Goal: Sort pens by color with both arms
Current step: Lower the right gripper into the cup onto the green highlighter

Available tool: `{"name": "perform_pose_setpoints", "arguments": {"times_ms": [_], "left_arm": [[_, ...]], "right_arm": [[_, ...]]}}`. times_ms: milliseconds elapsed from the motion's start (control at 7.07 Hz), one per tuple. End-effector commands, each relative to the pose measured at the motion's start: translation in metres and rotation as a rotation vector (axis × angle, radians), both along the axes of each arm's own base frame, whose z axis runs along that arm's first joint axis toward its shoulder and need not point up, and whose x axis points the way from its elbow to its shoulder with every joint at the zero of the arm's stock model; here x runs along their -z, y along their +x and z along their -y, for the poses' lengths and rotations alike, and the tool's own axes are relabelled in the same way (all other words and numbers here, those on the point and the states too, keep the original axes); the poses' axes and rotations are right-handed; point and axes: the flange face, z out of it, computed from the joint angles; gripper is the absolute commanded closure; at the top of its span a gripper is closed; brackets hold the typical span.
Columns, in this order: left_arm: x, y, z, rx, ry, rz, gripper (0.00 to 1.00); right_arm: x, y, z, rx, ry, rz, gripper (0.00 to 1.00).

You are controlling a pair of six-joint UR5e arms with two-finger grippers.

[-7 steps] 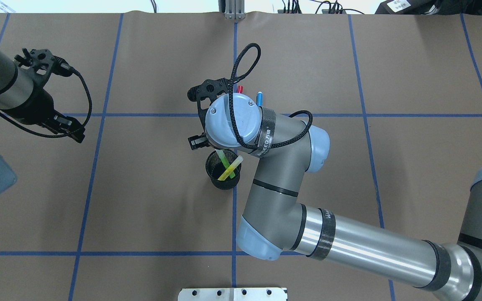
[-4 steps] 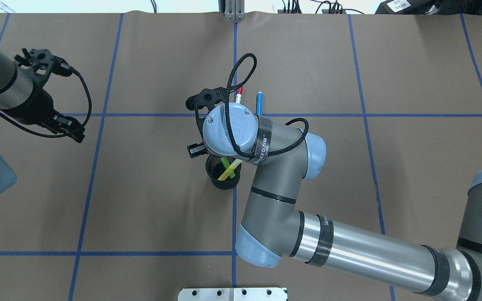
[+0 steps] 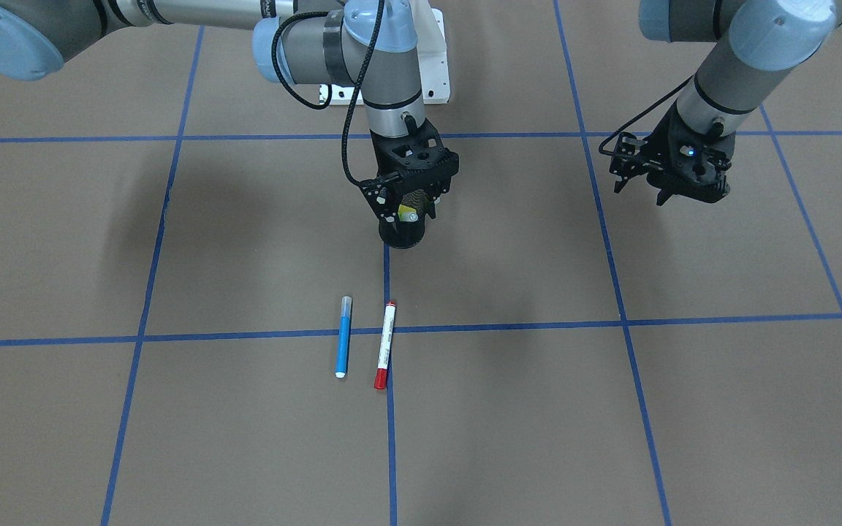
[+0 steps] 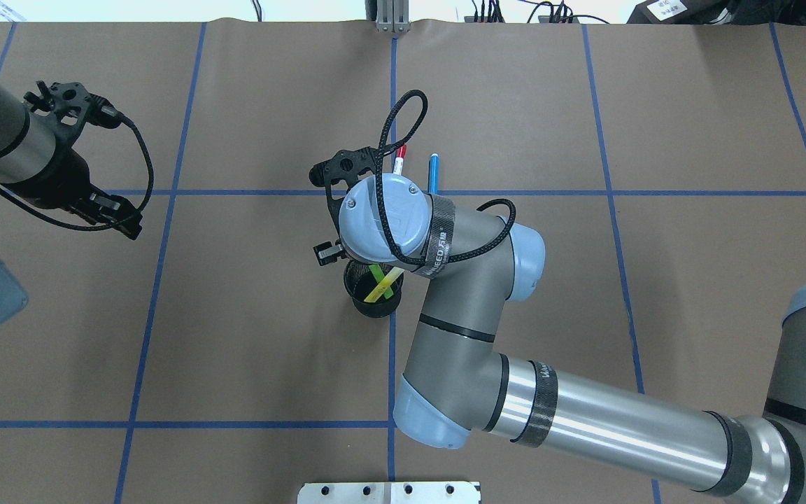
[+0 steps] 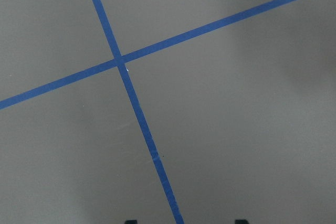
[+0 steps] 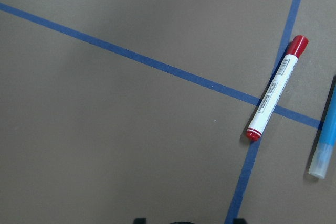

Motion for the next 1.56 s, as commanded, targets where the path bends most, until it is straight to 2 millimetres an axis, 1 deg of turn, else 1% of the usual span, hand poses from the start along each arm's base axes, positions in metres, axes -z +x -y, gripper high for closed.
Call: {"name": "perform_pose_setpoints", "arguments": {"times_ms": [0,566,848,1272,1414], "left_arm": [[0.0000,0.0000,-0.0001,0.002,-0.003,0.000,0.30],[0.0015,0.0000,-0.0001,0.004,-0.002,-0.002,0.30],[0.0015,0.0000,-0.0001,0.005,-0.004,-0.002,0.30],[0.0015,-0.0001,0.0000,0.009,-0.006,-0.001,0.30],[0.0016,0.0010,0.0001,0.007,-0.006,-0.001,0.30]], "right_arm": [[-0.0015,0.0005,0.0008,-0.001,0.000,-0.002,0.51],[-0.0016,0.0017,0.0025,-0.003,0.000,-0.002,0.66],[-0.0016,0.0017,0.0025,-0.003,0.000,-0.002,0.78],[-0.0006,0.0032,0.0030,-0.004,0.000,-0.001,0.93],[0.0019,0.0071,0.0050,-0.003,-0.002,0.007,0.94]]}}
